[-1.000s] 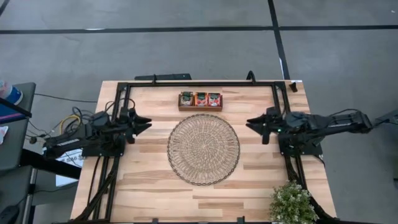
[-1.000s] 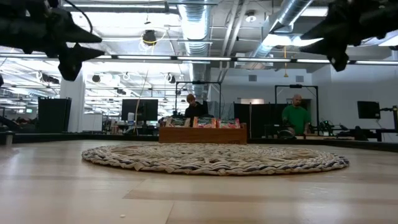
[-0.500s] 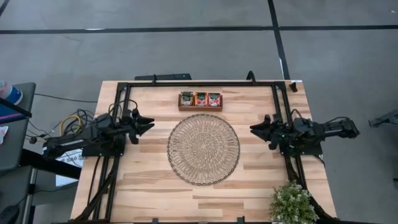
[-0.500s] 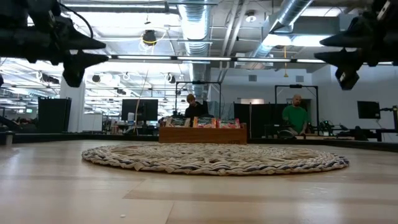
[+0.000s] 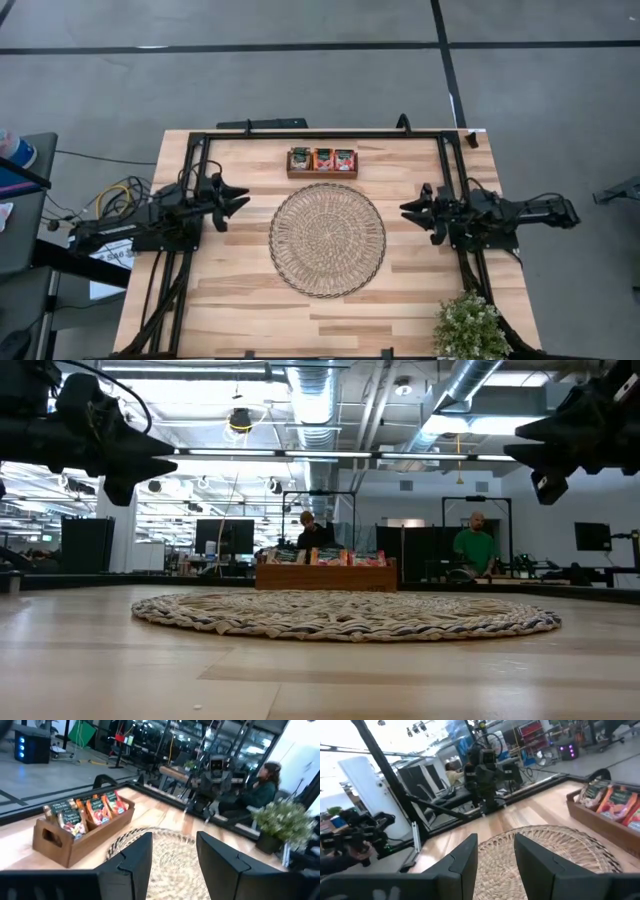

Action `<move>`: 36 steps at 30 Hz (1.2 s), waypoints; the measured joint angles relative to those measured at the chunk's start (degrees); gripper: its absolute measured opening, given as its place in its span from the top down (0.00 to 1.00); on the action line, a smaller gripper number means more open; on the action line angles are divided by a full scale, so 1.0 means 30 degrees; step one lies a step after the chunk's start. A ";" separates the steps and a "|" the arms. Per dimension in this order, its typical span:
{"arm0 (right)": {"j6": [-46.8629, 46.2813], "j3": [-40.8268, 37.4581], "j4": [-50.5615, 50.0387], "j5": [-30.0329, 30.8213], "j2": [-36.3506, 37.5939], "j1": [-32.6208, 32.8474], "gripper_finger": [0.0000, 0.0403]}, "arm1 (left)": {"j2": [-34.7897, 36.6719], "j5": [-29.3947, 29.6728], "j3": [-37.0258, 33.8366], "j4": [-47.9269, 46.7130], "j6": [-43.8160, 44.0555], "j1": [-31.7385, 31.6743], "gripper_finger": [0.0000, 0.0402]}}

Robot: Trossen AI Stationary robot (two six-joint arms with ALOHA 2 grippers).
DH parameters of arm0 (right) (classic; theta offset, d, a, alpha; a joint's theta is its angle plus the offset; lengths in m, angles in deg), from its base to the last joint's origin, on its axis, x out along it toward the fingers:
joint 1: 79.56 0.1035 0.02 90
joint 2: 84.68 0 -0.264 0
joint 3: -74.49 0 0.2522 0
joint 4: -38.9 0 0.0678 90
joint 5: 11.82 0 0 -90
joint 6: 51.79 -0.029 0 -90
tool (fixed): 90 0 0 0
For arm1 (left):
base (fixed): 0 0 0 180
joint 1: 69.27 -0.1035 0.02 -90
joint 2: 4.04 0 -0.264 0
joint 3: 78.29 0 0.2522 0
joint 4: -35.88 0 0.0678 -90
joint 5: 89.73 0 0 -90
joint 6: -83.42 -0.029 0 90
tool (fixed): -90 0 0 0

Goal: Pick & Place Tea
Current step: Return to Home Position

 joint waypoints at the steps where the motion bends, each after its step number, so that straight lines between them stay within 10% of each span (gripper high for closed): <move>1: 0.0229 0.0000 0.0034 -0.0051 -0.0065 -0.0063 0.70 | -0.0116 -0.0004 0.0000 -0.0007 -0.0245 0.0000 0.64; 19: 0.3108 -0.0029 -0.0018 0.0015 -0.0185 -0.1221 0.70 | -0.1900 0.0489 -0.0036 -0.0066 -0.0659 0.0000 0.64; 36: -0.1030 -0.0044 0.0033 0.0036 -0.0185 -0.1257 0.70 | -0.1901 0.0481 -0.0051 -0.0095 -0.0635 0.0000 0.64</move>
